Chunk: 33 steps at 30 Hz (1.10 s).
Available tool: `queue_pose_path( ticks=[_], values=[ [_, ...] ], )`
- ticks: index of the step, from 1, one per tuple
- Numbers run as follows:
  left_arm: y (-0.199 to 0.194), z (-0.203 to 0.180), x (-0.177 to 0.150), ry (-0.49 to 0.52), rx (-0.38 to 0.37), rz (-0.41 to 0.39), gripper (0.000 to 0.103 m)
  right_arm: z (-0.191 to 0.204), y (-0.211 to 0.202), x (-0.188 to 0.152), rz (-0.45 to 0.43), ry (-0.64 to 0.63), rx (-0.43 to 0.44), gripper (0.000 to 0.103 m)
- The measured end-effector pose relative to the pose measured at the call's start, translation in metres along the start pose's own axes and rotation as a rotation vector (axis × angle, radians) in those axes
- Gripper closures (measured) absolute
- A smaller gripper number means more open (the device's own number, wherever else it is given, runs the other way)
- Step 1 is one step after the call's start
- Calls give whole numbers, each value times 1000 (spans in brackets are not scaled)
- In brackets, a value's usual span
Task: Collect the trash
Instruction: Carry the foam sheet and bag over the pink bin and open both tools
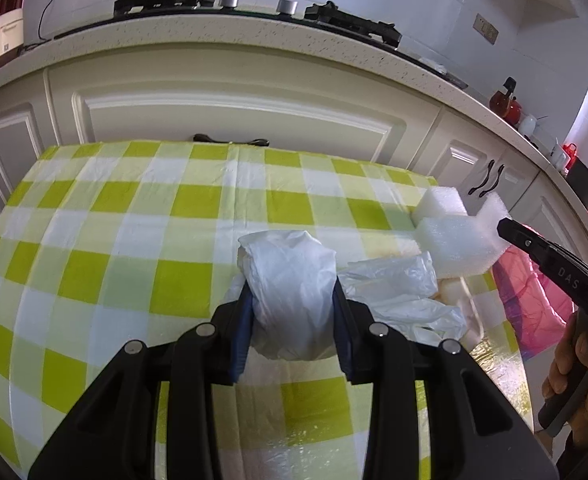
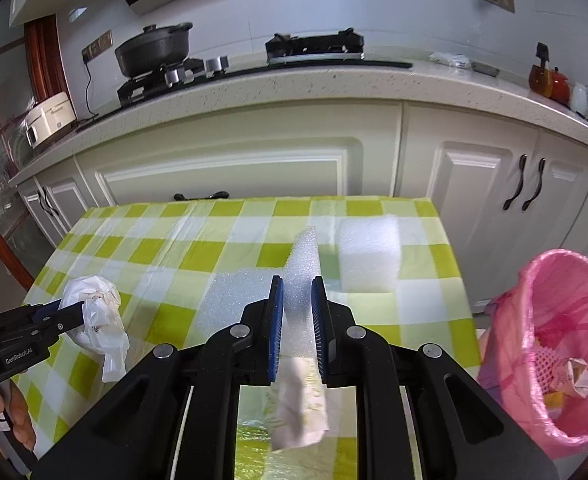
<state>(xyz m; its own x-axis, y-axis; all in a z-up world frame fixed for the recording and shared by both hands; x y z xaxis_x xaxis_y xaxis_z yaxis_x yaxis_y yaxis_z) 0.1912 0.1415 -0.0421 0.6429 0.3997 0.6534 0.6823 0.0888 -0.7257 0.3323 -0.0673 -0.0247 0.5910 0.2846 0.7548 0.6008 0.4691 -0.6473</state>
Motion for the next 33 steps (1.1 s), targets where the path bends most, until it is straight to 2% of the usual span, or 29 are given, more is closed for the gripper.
queue_pose_path(
  ticks=[9,19,25,33],
  values=[
    [-10,-57,23,73,-34,-45,69,-53,-51,7,-74,53,-49,87],
    [-4,-169,42,213,-137,-70,69,-138,-92,2,-122,125,-152,87],
    [6,-246,46,306,-207,-78,69,-193,-102,-8,-120,172,-221,87],
    [19,-303,48,361,-251,-62,69,-239,-99,-16,-99,216,-271,86]
  ],
)
Point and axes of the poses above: each gripper's, at about its wrist camera, not at the fingertips, and y roughly the way its jaws point, z to its left, x to its top, the point moved 2 cm from there along y, roughly the way its jaws point
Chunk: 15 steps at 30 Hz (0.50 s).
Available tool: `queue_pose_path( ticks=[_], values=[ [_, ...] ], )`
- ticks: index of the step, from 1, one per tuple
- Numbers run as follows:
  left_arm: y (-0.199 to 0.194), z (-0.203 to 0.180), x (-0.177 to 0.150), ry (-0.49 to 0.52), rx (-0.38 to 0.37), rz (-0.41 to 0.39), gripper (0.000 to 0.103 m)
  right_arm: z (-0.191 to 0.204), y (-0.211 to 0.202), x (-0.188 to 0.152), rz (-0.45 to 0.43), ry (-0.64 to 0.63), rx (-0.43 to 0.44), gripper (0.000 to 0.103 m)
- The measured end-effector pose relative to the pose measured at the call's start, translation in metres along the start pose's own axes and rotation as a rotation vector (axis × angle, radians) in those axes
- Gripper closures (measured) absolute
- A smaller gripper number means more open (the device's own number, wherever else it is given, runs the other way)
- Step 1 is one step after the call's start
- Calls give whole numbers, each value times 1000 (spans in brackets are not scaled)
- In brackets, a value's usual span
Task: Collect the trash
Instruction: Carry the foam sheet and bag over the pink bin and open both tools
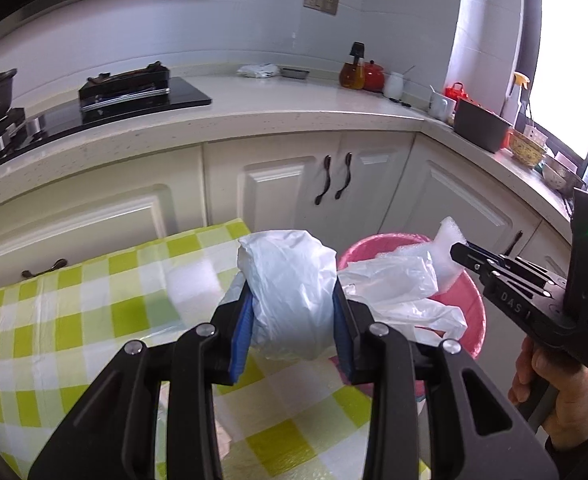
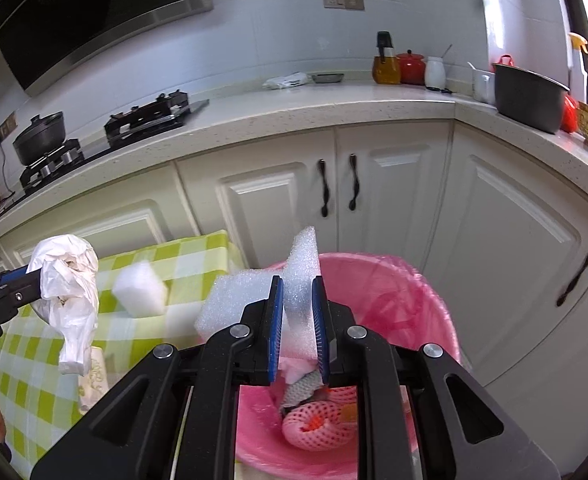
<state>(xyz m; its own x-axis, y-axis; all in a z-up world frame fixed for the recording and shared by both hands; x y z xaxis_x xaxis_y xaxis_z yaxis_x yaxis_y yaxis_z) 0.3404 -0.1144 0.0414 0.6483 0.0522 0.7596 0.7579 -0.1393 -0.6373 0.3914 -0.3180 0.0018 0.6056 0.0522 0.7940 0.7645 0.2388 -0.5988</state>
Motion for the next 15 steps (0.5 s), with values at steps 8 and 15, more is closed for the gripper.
queue_pose_path(
  ticks=[8,15],
  values=[
    [33,-36,7,30,-45,36,69,-39,3,-6,4,30,-52,51],
    [61,-67,11,58,-87,66,69,-71,-8,-9,-11,69,-86,51]
  ],
)
Point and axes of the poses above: each gripper's, at about its wrist camera, not at the fingertips, and y roughly the way its jaws point, z to its left, x to its top, the point moved 2 cm from there along y, roughly the way its jaws point
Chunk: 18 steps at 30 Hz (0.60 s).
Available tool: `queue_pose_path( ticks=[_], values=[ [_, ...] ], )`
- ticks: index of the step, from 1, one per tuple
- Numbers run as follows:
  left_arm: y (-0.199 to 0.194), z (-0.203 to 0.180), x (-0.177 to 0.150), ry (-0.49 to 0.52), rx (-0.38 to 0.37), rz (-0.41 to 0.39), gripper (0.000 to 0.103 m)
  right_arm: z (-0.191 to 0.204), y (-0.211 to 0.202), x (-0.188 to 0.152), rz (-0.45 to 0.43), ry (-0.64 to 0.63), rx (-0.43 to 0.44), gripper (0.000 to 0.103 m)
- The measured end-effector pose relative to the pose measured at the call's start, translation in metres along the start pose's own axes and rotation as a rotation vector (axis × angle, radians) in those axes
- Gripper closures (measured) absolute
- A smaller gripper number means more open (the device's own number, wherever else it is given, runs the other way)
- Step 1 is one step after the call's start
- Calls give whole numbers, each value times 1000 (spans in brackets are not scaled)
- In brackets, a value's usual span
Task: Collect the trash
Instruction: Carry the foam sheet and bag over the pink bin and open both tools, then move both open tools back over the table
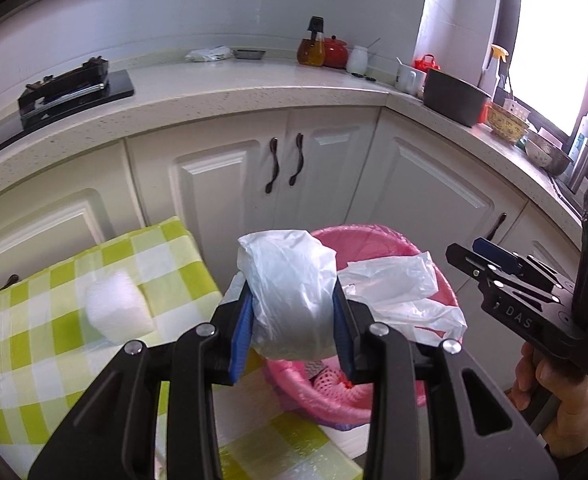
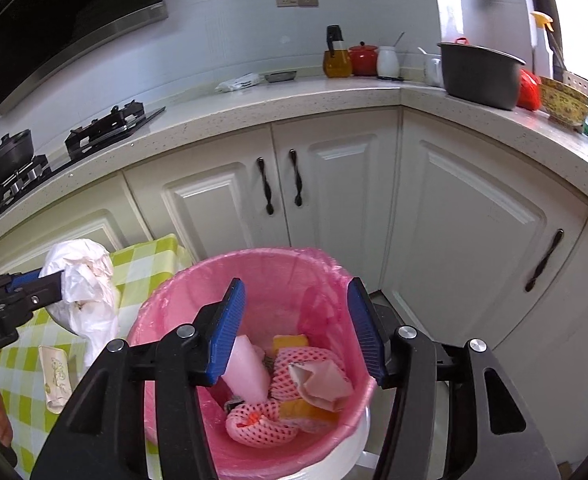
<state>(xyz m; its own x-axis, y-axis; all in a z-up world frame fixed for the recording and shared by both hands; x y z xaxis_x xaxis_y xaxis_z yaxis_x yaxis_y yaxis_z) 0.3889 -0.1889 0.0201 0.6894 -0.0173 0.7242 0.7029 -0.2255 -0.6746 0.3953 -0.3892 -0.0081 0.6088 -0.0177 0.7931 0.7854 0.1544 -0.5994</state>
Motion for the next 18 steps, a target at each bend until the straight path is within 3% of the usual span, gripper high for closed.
queue_pose_path(
  ticks=[5,6,7,8,13,18],
  values=[
    [21,-20,12,20,-43,16,65,-22,-11,-1,-16,34,-31,47],
    [23,-23,15,23,-45,16,60,-25,-13,-2,-18,38,-35,46],
    [26,-26,19,25,-39,15,42,-27,-14,-2,-18,40,-38,46],
    [26,-27,22,23,-40,8,37,-29,-15,-2,-17,41,-40,46],
    [16,-21,23,14,-32,-14,38,-30,-22,-5,-23,35,-46,46],
    [-5,1,12,-13,-3,-36,38,-21,-28,-8,-29,24,-37,39]
  ],
)
Point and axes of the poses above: each gripper's, at about its wrist camera, not at the fingertips, and y roughly the way its jaws point, z to its left, x to its top, the point moved 2 cm from there along y, roughly the way its jaws point
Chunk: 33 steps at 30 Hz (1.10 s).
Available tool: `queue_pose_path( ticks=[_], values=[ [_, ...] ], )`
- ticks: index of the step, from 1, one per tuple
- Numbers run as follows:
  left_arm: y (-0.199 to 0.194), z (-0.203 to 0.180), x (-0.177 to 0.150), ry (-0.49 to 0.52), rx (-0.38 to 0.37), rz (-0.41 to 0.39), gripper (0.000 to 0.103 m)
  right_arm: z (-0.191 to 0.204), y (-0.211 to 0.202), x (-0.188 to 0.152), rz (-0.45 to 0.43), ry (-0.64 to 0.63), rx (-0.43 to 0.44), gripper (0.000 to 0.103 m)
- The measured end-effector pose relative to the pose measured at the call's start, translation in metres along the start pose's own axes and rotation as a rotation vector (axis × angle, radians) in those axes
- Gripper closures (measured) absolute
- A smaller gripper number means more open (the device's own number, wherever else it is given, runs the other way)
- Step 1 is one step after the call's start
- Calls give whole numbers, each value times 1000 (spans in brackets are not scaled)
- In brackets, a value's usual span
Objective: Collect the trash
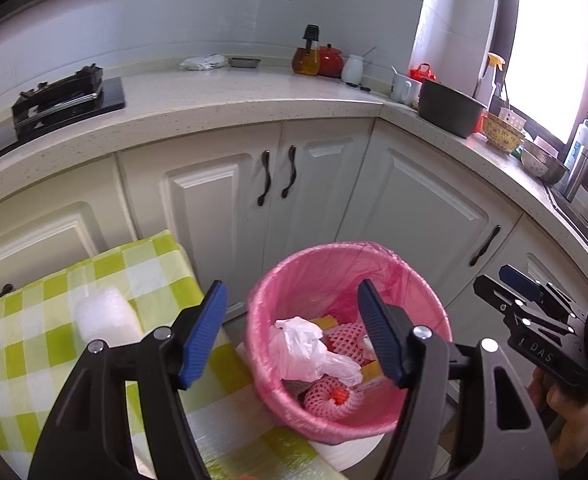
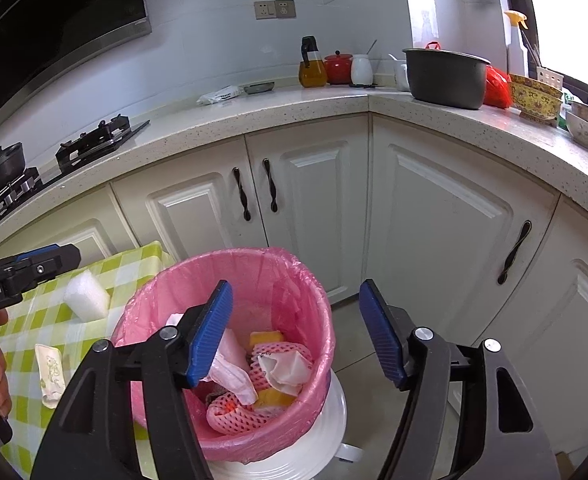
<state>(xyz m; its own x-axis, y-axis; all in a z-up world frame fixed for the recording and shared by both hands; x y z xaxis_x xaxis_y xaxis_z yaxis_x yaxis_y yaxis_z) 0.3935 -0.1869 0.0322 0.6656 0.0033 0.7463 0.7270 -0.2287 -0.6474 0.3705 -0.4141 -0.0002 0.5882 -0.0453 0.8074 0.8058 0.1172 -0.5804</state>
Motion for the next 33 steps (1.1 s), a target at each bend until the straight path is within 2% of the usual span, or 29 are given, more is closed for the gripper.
queue_pose_path(
  ticks=[9,18,24,28,33],
  values=[
    [-59,70,-31,-81,102,-44,38,41,-20,-15,-12,-32,58,25],
    [-106,147,-91,-191,209,-35,38,87,-29,-40,15,-51,138,22],
    [-107,176,-131,-278,218,6,39,126,-35,-67,18,-87,208,22],
    [-94,176,-145,-292,201,34,40,144,-38,-78,25,-106,238,22],
    [-73,166,-151,-283,176,73,54,154,-37,-81,36,-124,248,21]
  ],
)
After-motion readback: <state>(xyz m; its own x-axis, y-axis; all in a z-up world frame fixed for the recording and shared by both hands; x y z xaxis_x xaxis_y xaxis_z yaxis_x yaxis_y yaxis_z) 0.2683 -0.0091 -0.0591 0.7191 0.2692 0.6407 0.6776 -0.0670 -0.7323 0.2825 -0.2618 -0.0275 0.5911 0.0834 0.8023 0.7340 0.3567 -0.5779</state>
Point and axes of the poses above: each gripper's, at about its wrist camera, not at the fingertips, and y roughly the way its jaws point, z to its left, x to its top, the point moved 2 cm from there along y, roughly the way its jaws point
